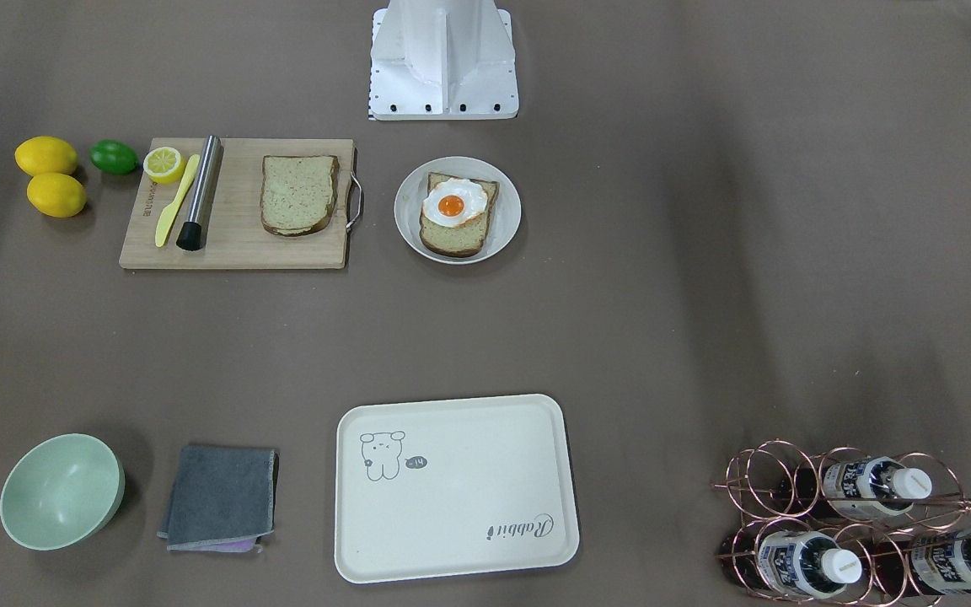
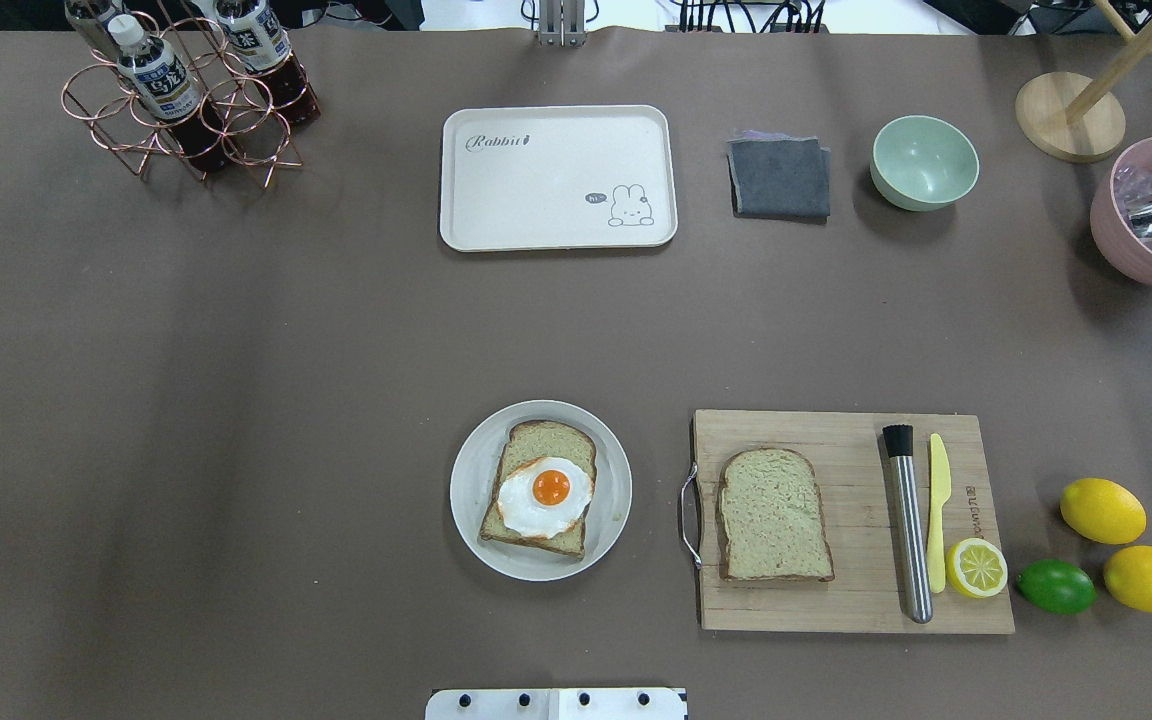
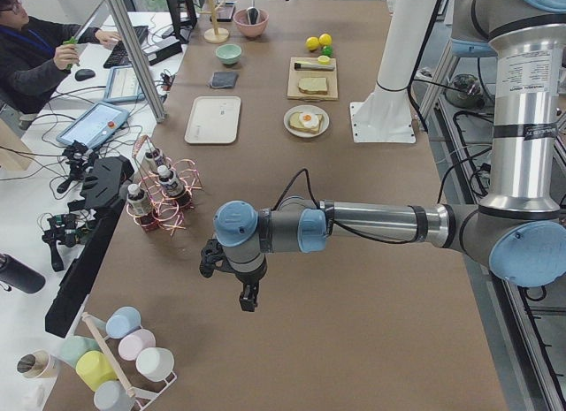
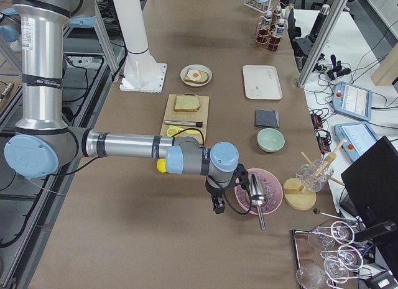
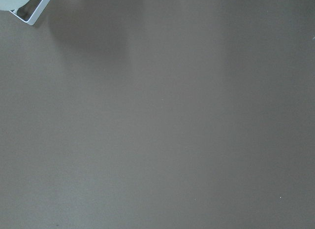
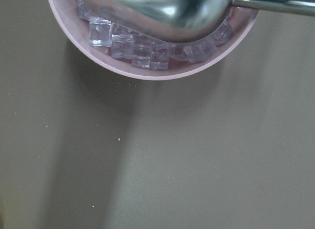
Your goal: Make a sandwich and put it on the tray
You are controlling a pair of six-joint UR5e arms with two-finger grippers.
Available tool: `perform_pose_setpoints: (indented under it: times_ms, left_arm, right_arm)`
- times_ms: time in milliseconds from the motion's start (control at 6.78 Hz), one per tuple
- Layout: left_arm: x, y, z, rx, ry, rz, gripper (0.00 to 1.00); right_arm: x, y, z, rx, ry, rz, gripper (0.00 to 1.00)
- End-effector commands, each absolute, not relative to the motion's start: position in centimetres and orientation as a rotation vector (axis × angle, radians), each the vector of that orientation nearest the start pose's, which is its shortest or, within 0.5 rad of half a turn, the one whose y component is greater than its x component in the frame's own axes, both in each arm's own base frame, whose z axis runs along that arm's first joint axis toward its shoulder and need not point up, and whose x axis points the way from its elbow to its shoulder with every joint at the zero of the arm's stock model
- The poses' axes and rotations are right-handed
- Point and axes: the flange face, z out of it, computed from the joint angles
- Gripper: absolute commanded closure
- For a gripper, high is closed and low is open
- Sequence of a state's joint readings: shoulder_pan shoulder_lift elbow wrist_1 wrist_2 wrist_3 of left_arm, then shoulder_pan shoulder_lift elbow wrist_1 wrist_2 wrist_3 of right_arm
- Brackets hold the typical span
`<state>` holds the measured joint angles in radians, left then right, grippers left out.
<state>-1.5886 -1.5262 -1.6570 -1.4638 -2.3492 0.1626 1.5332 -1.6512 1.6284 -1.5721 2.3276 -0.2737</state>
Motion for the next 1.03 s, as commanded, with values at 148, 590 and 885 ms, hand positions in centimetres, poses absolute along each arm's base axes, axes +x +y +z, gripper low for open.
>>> perform_pose_setpoints:
  times_ms: [148, 590, 885]
  left_arm:
    - [-6.8, -46.8, 64.9, 0.004, 0.780, 0.117, 0.02]
    - [-6.8, -46.9, 64.7, 0.007, 0.780, 0.118, 0.02]
    - [-6.8, -46.9, 65.0, 0.004, 0.774, 0.122, 0.02]
  right_arm:
    - [4.6, -46.8, 66.2, 0.076, -0.760, -0.292, 0.00]
    - [4.7, -46.2, 67.1, 0.056, -0.758, -0.285, 0.00]
    - [4.7, -46.0, 67.4, 0.050, -0.755, -0.283, 0.00]
